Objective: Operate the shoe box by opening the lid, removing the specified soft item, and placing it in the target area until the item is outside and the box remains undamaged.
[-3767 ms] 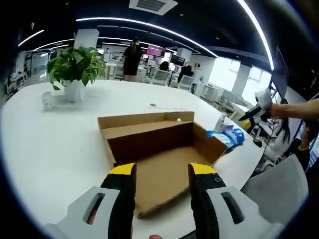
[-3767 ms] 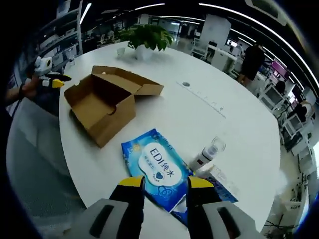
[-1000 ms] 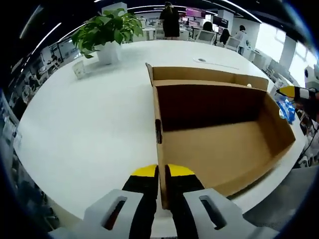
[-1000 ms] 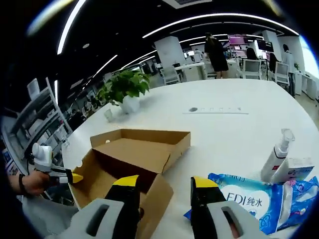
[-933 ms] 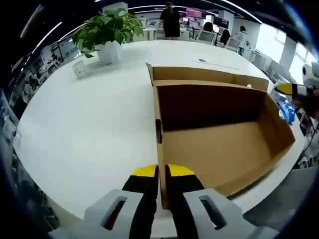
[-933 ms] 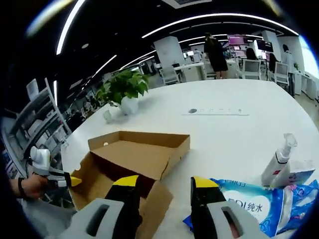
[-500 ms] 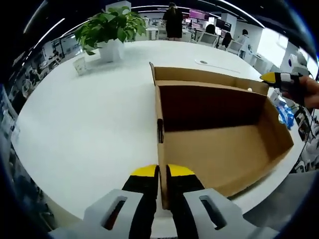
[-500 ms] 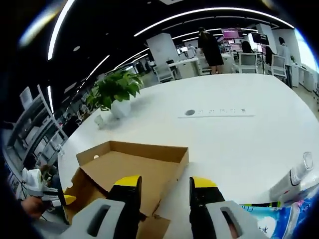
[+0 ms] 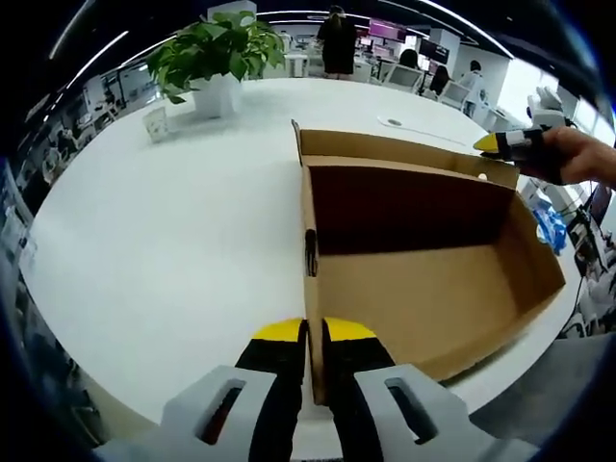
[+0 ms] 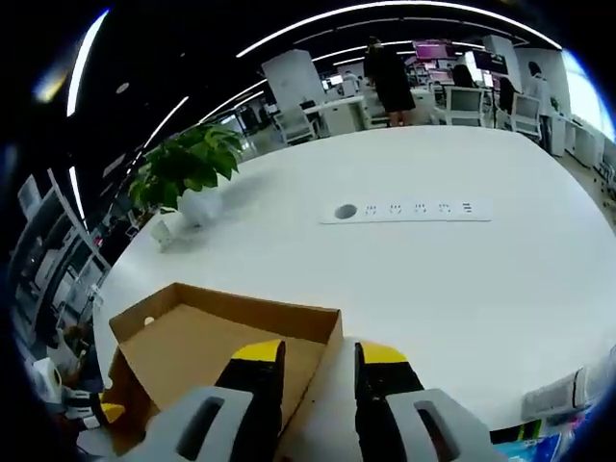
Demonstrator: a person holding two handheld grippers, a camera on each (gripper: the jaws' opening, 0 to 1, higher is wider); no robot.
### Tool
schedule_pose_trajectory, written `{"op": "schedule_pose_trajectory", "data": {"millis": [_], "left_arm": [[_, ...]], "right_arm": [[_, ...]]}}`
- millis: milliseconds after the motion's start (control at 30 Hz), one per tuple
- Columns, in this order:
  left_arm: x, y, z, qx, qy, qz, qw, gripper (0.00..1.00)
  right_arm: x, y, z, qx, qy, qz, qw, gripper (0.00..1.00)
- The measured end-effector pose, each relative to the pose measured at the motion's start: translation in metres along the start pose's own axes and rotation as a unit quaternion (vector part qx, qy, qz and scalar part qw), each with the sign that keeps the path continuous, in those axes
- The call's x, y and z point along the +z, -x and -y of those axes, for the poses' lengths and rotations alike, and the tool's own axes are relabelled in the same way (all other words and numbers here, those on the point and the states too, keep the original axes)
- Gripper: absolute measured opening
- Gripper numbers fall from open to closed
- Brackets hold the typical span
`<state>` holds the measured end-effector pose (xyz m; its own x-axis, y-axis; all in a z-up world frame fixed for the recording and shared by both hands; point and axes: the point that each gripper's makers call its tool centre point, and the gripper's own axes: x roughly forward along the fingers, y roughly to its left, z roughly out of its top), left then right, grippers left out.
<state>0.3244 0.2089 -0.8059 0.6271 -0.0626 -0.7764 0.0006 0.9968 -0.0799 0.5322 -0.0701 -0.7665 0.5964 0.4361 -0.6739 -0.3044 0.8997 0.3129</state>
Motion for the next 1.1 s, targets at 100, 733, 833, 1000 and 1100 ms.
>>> {"op": "schedule_pose_trajectory", "data": {"millis": [100,733,833,1000,1100], "left_arm": [[0.0,0.0,0.0,0.0,0.0,0.0,1.0,0.05],[0.0,0.0,0.002,0.002,-0.001,-0.002,1.0,0.04],[0.0,-0.001,0.002,0.001,-0.002,-0.002,1.0,0.04],[0.0,-0.001,0.004,0.0,-0.004,-0.003,1.0,0.04],[0.0,-0.001,0.004,-0.001,-0.005,-0.003,1.0,0.05]], "right_arm": [[-0.004,-0.005,-0.006,0.005,0.0,-0.016,0.9999,0.23],[0.004,0.002,0.002,-0.029,0.083,-0.045,0.9951,0.0],[0.011,0.013,-0.004,-0.028,0.089,-0.031,0.9951,0.0],[0.019,0.027,-0.013,-0.028,0.095,-0.012,0.995,0.0],[0.025,0.037,-0.019,-0.03,0.101,0.0,0.9944,0.0]]}}
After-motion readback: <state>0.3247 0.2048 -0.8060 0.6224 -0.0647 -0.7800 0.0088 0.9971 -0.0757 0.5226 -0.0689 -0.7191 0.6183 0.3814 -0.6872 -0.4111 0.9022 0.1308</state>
